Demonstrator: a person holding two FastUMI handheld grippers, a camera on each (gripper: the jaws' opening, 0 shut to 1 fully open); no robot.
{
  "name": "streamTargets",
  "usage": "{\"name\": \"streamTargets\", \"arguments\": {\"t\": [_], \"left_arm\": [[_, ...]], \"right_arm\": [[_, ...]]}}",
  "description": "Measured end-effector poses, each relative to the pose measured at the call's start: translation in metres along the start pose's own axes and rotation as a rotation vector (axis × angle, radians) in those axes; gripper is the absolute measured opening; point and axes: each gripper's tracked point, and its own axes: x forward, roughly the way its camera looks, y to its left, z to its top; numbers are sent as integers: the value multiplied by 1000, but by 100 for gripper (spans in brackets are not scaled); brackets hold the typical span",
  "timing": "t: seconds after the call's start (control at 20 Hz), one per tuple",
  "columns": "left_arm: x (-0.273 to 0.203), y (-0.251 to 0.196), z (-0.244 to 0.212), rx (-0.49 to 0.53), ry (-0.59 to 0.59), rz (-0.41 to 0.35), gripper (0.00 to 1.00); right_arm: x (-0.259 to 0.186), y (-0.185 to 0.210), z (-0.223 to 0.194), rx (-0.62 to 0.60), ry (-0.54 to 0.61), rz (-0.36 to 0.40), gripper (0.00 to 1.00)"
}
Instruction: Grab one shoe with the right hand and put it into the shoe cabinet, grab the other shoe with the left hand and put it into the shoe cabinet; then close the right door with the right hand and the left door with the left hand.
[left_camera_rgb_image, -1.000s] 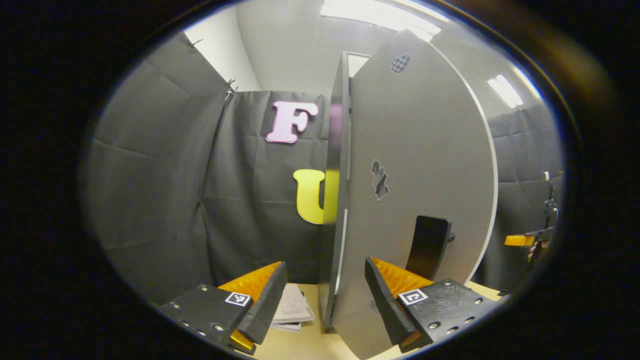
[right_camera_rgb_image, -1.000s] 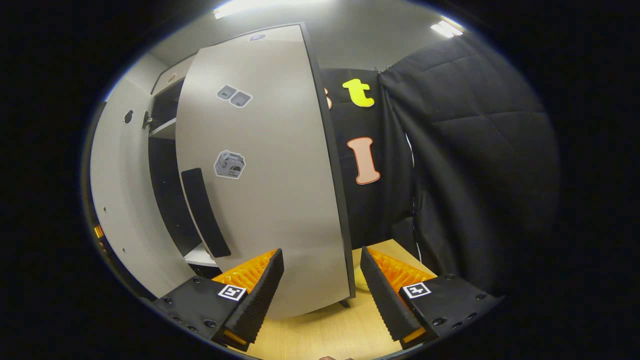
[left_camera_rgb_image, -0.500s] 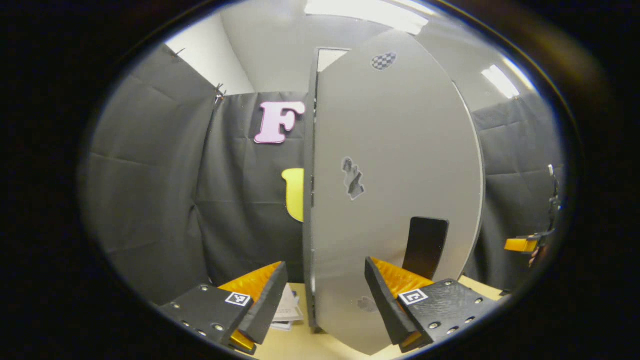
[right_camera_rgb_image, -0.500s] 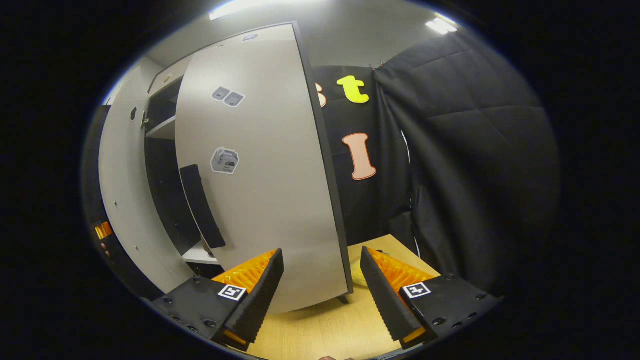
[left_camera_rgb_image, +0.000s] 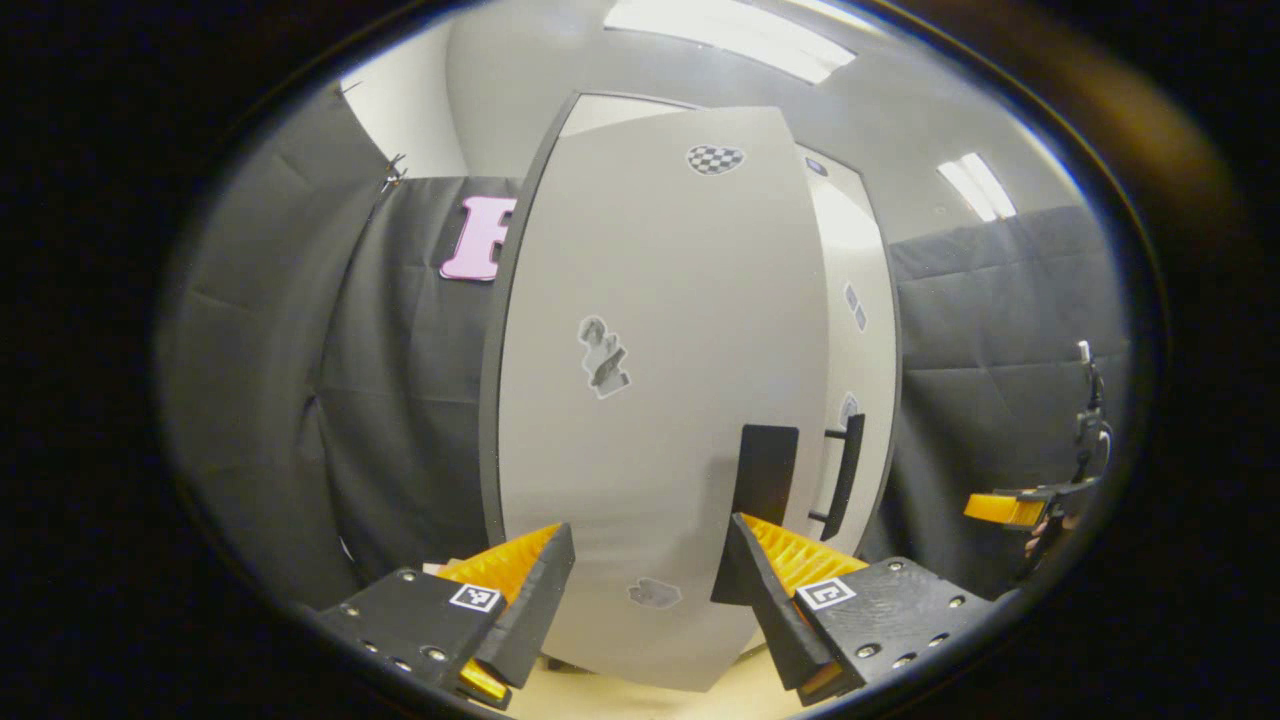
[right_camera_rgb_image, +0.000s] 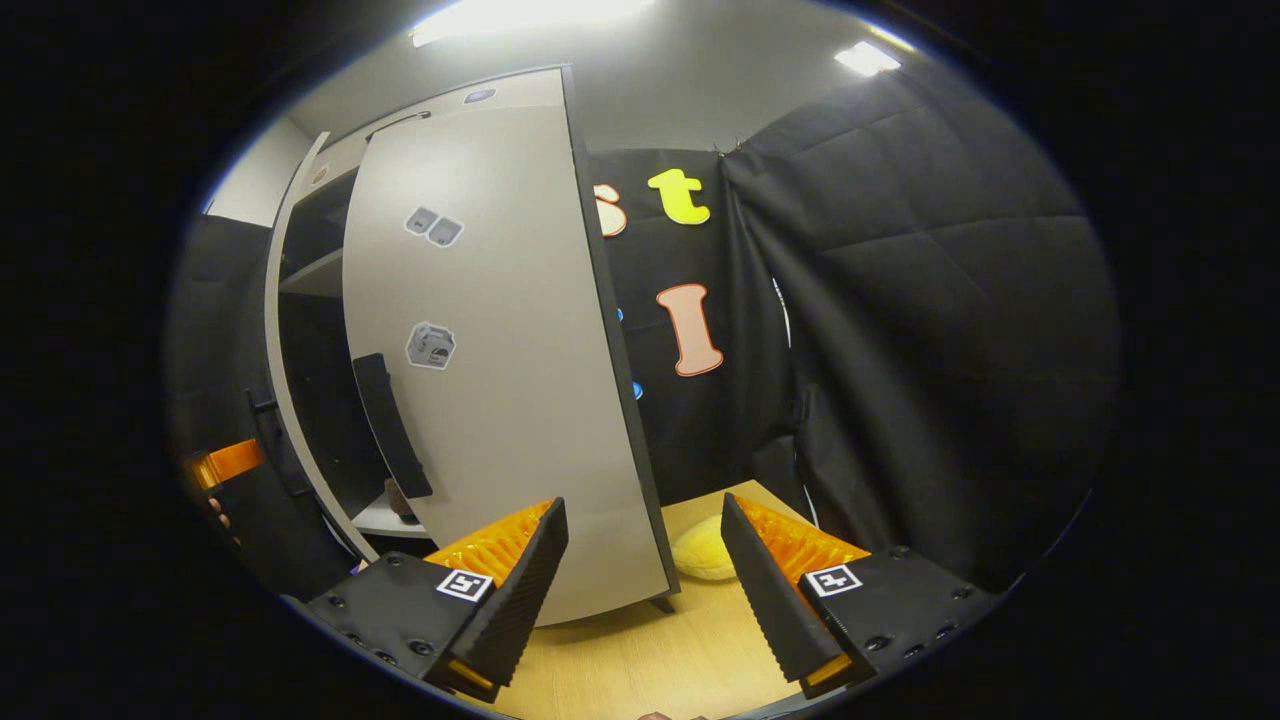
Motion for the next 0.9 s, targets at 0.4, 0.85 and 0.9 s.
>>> {"name": "streamTargets", "arguments": {"t": [0.4,0.85,0.9], "left_arm": [[-57,11,-6,-13,-32,79,98],[-86,28,-42,0,39,185,98],[-89,30,-42,6,33,195,98]], "right_arm": [[-2,12,14,-7,-33,29,98],[-4,35,4,-39,-5,90,92],[-5,37,2,-39,-2,100,92]]}}
